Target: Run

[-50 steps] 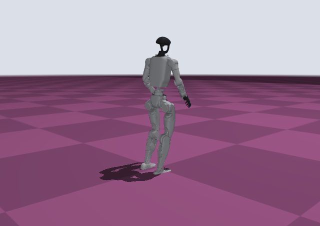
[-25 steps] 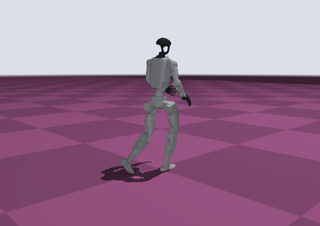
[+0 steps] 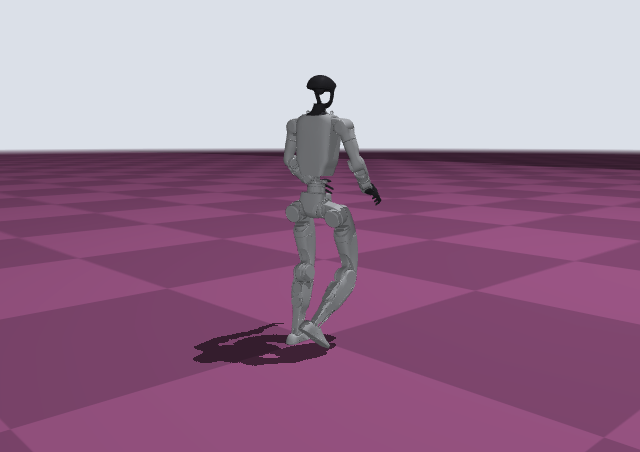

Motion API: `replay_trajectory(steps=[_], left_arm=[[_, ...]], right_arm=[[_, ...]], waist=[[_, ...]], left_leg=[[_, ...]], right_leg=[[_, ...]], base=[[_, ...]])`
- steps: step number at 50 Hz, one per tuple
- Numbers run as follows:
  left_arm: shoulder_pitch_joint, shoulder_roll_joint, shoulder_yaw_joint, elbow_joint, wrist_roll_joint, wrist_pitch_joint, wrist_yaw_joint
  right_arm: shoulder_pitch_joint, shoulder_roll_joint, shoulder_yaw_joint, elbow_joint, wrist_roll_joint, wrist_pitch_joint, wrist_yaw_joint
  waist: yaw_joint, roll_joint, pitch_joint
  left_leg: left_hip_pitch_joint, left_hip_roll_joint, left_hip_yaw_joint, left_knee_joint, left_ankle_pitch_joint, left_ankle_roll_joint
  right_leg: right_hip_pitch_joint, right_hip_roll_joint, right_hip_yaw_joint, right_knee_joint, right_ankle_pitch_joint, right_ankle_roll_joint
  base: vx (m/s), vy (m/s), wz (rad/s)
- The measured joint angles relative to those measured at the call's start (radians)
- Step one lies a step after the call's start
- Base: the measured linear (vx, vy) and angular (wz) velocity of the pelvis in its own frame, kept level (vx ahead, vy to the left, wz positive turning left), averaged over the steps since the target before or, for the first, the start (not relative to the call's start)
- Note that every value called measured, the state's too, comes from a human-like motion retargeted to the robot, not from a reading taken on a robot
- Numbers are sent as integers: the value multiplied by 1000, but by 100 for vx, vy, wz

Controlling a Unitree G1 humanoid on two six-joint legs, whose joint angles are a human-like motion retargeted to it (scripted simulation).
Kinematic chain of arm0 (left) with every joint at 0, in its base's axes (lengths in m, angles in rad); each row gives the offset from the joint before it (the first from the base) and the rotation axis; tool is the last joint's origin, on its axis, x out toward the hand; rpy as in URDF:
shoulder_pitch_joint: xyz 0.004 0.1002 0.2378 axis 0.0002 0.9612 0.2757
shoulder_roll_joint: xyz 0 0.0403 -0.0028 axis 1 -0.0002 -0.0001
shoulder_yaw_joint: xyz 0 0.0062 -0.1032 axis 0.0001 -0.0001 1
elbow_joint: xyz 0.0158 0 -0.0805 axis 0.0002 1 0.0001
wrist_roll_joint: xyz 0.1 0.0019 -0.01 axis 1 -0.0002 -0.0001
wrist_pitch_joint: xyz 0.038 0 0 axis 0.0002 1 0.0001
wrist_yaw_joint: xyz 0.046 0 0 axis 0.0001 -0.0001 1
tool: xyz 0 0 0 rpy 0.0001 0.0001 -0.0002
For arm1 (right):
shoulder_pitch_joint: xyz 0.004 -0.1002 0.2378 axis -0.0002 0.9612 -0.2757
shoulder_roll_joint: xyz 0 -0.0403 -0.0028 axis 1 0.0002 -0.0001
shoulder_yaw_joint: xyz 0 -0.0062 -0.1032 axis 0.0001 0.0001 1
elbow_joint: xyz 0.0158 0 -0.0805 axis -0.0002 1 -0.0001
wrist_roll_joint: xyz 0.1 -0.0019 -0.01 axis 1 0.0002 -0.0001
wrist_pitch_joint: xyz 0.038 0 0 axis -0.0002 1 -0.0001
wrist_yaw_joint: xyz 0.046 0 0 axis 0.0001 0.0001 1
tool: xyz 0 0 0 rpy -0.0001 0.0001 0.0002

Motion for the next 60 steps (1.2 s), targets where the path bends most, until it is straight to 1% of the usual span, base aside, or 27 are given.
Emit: replay_trajectory(steps=[3,5,8,10,12,15,17,20,23,26,28,30,33,34,35,37,39,40,42,45,47,48,50,53,55,58,60], left_arm=[[-120,-12,11,-11,-32,-13,5],[-176,-16,12,-33,-50,-34,5],[-215,-15,6,-79,-47,-69,6],[-212,-14,2,-116,-49,-80,9],[-185,-15,0,-153,-69,-82,8],[-116,-22,-2,-188,-108,-74,-2],[-53,-33,-12,-191,-128,-62,-17],[55,-39,-13,-191,-156,-39,-58],[199,-25,9,-197,-190,-29,-100],[323,0,36,-205,-225,-26,-126],[377,16,49,-212,-223,-28,-132],[392,30,48,-213,-201,-27,-129],[330,29,30,-193,-126,-25,-79],[287,25,22,-184,-102,-25,-56],[238,20,14,-173,-79,-25,-31],[122,9,4,-146,-58,-24,10],[15,-1,1,-120,-61,-25,31],[-34,-6,1,-110,-68,-28,36],[-112,-13,0,-103,-82,-40,36],[-193,-13,-10,-116,-81,-68,30],[-211,-9,-18,-137,-69,-81,29],[-215,-8,-20,-148,-68,-85,28],[-204,-8,-23,-171,-78,-89,27],[-151,-13,-26,-198,-100,-81,20],[-110,-18,-33,-206,-111,-69,11],[-39,-24,-41,-208,-129,-50,-14],[22,-24,-33,-206,-136,-39,-32]], right_arm=[[57,-12,-25,-18,39,-7,30],[107,-20,-50,-45,64,-5,45],[185,-26,-84,-85,68,-6,40],[219,-29,-95,-105,67,-10,25],[223,-31,-96,-111,68,-9,4],[166,-35,-82,-95,53,6,-36],[104,-39,-58,-78,21,16,-61],[-11,-44,-29,-58,-23,25,-86],[-85,-54,-27,-79,-26,28,-97],[-133,-67,-37,-123,-12,25,-101],[-143,-71,-47,-152,-8,25,-102],[-134,-67,-58,-164,-8,23,-106],[-85,-36,-67,-139,-13,21,-104],[-69,-24,-66,-123,-15,21,-103],[-54,-12,-63,-105,-18,19,-102],[-28,1,-58,-66,-20,12,-100],[3,3,-55,-40,-11,4,-85],[20,2,-56,-34,-3,-1,-74],[63,-4,-65,-41,22,-3,-47],[140,-12,-89,-68,51,1,-15],[182,-16,-101,-88,51,-5,-14],[195,-19,-105,-97,53,-6,-16],[207,-22,-108,-109,58,-9,-29],[174,-30,-96,-113,55,-6,-68],[131,-38,-79,-110,37,-2,-95],[41,-51,-52,-100,4,8,-128],[-18,-57,-47,-97,-7,11,-142]], waist=[[-102,43,13],[-161,60,17],[-217,74,12],[-228,82,3],[-221,95,1],[-172,108,16],[-116,90,28],[-18,51,36],[77,21,30],[147,10,13],[176,4,-3],[188,-16,-24],[158,-54,-53],[138,-57,-55],[117,-56,-56],[64,-33,-45],[5,-1,-34],[-27,14,-29],[-89,36,-21],[-169,50,-14],[-197,54,-19],[-205,59,-20],[-211,71,-24],[-180,87,-22],[-139,79,-17],[-61,45,-11],[-5,22,-10]], left_leg=[[141,35,-30,-133,59,-60],[222,53,-53,-192,105,-102],[312,76,-84,-183,156,-154],[342,91,-110,-99,180,-179],[330,110,-125,70,229,-209],[205,140,-98,448,343,-245],[80,167,-38,656,299,-190],[-126,183,41,754,126,-87],[-248,144,84,498,81,-72],[-287,97,85,80,138,-102],[-285,67,71,-76,160,-104],[-275,34,68,-49,163,-71],[-235,-26,59,70,96,6],[-208,-37,52,84,65,25],[-176,-45,44,91,35,40],[-85,-34,22,53,-2,37],[18,-10,0,-27,-3,8],[68,3,-9,-73,7,-10],[156,22,-27,-146,37,-49],[268,44,-53,-194,73,-101],[312,58,-74,-151,81,-125],[326,68,-85,-110,86,-135],[331,91,-104,17,113,-159],[223,125,-90,359,240,-206],[108,153,-43,589,266,-186],[-88,190,40,760,123,-88],[-199,181,77,711,46,-50]], right_leg=[[-146,32,-65,-150,-55,-15],[-199,71,-84,-379,-37,5],[-204,136,-66,-735,15,38],[-196,163,-55,-780,19,21],[-181,189,-45,-699,-6,-27],[-140,214,-37,-568,-100,-114],[-71,206,-27,-556,-157,-139],[59,185,9,-640,-181,-118],[200,169,53,-761,-140,-64],[325,156,78,-854,-98,-14],[387,144,93,-856,-90,9],[420,117,111,-789,-77,36],[356,61,112,-491,62,98],[298,41,98,-354,104,99],[233,20,78,-215,138,91],[92,-10,26,-43,74,29],[-33,-11,-25,-26,-15,-12],[-89,-4,-50,-60,-49,-22],[-166,27,-83,-242,-63,-11],[-216,94,-84,-630,-16,35],[-224,128,-63,-755,0,41],[-223,142,-55,-759,5,31],[-217,171,-39,-693,3,-4],[-187,204,-31,-572,-62,-84],[-142,206,-26,-538,-120,-121],[-42,187,-3,-581,-170,-117],[37,176,24,-651,-171,-93]], base=[[-1,-1,71],[0,-3,86],[1,-4,70],[1,-5,37],[0,-2,12],[0,0,0],[0,0,0],[0,0,0],[0,2,-37],[2,4,-40],[3,5,-13],[3,6,19],[1,6,54],[0,5,59],[-1,5,53],[-2,4,50],[-2,2,59],[-2,-1,74],[-1,-3,85],[0,-4,87],[1,-5,62],[1,-5,42],[1,-5,25],[0,-5,10],[-1,-5,16],[-2,-4,24],[0,0,0]])
